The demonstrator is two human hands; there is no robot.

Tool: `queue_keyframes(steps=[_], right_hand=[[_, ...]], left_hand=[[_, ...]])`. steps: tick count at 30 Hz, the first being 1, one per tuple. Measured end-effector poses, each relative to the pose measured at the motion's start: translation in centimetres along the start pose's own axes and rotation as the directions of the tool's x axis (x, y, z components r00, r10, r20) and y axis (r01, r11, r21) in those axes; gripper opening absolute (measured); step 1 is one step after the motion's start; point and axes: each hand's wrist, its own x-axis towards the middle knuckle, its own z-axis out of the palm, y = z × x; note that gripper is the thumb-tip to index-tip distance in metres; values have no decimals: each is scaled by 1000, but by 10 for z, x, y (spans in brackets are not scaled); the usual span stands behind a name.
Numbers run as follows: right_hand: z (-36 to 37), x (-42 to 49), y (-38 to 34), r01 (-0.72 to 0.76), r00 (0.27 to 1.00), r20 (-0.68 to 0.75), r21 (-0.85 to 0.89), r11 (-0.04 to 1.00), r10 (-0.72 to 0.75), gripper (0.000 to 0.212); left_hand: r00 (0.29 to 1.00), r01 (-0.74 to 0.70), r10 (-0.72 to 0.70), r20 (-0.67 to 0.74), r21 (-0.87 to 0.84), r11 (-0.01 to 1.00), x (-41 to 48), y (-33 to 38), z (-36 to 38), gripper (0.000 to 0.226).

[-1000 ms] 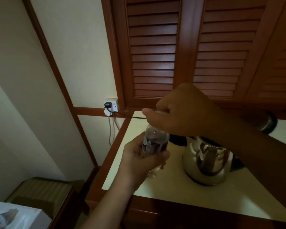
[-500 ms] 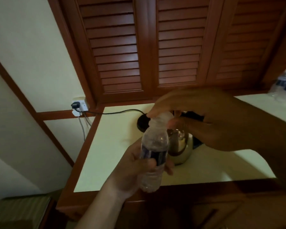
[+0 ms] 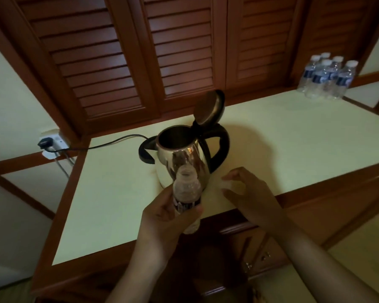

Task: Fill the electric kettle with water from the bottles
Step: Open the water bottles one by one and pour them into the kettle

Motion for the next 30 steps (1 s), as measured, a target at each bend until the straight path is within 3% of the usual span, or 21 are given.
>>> queue_keyframes(steps=[4,7,10,13,15,23,30], right_hand=[[12,13,17,33,998,59,-164,986,-24,16],[16,18,24,42,993,112,-187,982,-21,25],[14,21,28,59,993,116,-283,957,-26,60],[13,22,27,13,987,149,-442,897,60,102],[18,22,24,2,986,143,-516,857,84,112],[25,20,21,-13,979,146,-647,762,140,114],[29,21,25,-18,981,132,-675,737,144,112]], left_hand=[[1000,1,-1,-2,11,1000,-1,-3,3,42],[1000,6,-5,-17,14,1000,-2,-4,2,46],[1000,-11,12,-24,35,999,-2,-1,-1,44],[999,-29,31,-35,48,998,-4,3,-7,44],[997,-52,55,-54,58,997,-5,6,-10,43],[982,-148,158,-100,108,983,-3,24,-22,46],[966,-177,222,-134,286,942,10,48,-35,47]])
